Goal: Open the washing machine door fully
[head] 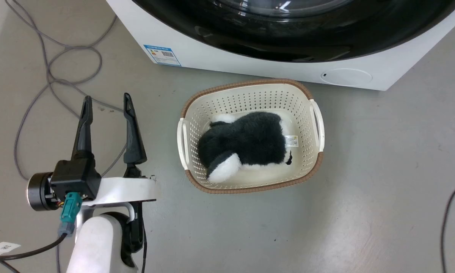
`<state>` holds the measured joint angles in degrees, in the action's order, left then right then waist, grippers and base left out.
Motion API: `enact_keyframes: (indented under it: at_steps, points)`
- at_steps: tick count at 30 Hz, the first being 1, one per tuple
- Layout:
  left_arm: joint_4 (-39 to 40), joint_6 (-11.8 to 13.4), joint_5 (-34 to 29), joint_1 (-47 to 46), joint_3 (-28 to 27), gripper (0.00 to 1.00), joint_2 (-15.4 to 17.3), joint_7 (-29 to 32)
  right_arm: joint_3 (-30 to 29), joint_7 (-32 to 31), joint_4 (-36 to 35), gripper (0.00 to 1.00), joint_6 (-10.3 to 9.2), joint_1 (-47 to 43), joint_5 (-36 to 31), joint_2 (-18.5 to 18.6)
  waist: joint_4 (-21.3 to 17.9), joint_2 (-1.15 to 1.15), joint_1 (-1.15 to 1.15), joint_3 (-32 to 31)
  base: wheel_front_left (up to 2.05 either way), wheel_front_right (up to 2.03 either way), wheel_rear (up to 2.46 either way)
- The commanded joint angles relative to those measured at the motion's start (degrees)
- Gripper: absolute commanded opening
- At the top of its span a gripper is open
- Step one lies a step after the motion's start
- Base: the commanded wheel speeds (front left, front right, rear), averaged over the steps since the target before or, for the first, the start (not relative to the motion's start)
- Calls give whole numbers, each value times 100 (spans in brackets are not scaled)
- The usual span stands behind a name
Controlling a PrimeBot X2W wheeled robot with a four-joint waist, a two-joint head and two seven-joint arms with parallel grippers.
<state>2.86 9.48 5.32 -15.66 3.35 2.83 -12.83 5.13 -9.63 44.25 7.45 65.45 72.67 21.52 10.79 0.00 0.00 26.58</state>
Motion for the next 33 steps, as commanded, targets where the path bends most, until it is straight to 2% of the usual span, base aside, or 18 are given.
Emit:
enact_keyframes:
  at_steps: [1, 7, 15, 25, 33]
  points:
    - [9, 38, 39, -128, 16, 100, 5, -50, 158, -155, 117, 0, 3, 206, 134, -158, 4, 0, 0, 1, 0, 0, 0]
    - [-16, 73, 35, -135, -3, 100, 5, -122, 363, -891, 209, 0, 3, 257, 659, 25, 18, 0, 0, -33, 0, 0, 0]
    - [-83, 98, 7, -86, -58, 100, 5, -217, 517, -1374, 291, 0, 3, 214, 1345, 183, -25, 0, 0, -185, 0, 0, 0]
    - [-253, -2, -76, 308, -184, 100, 5, -217, 686, -1925, -471, 0, 3, -899, 1580, 205, -238, 0, 0, -804, 0, 0, 0]
    - [-370, -143, -178, 628, -237, 100, 5, -217, 898, -2151, -1263, 0, 3, -1955, 1697, 43, -385, 0, 0, -1228, 0, 0, 0]
